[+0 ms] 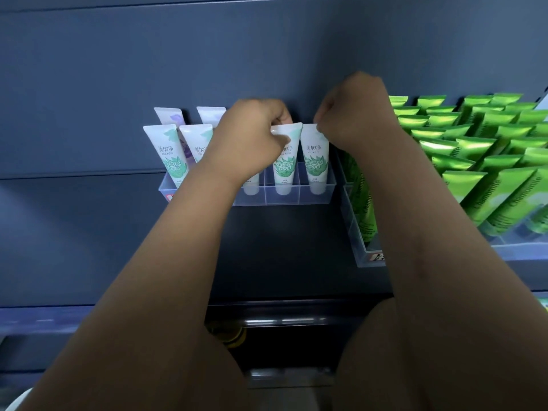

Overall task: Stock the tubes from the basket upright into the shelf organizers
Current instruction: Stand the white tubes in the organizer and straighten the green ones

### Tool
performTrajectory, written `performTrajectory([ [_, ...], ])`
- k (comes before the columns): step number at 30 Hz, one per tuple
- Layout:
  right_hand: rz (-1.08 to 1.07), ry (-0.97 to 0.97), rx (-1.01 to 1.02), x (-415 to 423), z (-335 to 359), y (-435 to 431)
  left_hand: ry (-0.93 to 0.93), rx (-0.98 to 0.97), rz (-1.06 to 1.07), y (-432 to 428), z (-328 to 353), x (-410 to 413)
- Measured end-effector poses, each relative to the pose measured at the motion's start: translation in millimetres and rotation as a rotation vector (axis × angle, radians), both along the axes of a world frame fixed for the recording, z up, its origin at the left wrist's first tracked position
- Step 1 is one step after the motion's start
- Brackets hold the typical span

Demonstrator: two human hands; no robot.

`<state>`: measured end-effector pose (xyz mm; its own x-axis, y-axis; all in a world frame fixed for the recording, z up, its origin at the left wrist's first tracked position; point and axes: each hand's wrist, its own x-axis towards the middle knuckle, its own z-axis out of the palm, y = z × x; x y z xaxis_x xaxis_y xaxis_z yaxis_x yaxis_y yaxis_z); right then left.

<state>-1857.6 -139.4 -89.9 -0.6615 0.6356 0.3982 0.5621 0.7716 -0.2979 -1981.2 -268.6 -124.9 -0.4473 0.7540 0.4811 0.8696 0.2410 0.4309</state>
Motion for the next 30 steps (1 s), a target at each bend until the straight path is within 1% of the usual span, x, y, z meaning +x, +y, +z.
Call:
performTrajectory([
  [8, 0.007, 0.018, 0.005, 1, -4, -2, 0.053, -0.006, 0.045, 1, -5, -4],
  [12, -0.007, 0.024, -0.029, 2, -5, 0, 0.101, 0.001, 0.049, 0, -5, -4],
  [24, 0.017, 0.016, -0.043, 1, -7, -3, 0.094, -0.001, 0.06, 1, -6, -8],
  [30, 0.043, -0.013, 0.001, 0, -5, -11, 0.19, -0.024, 0.125, 4, -10, -1],
])
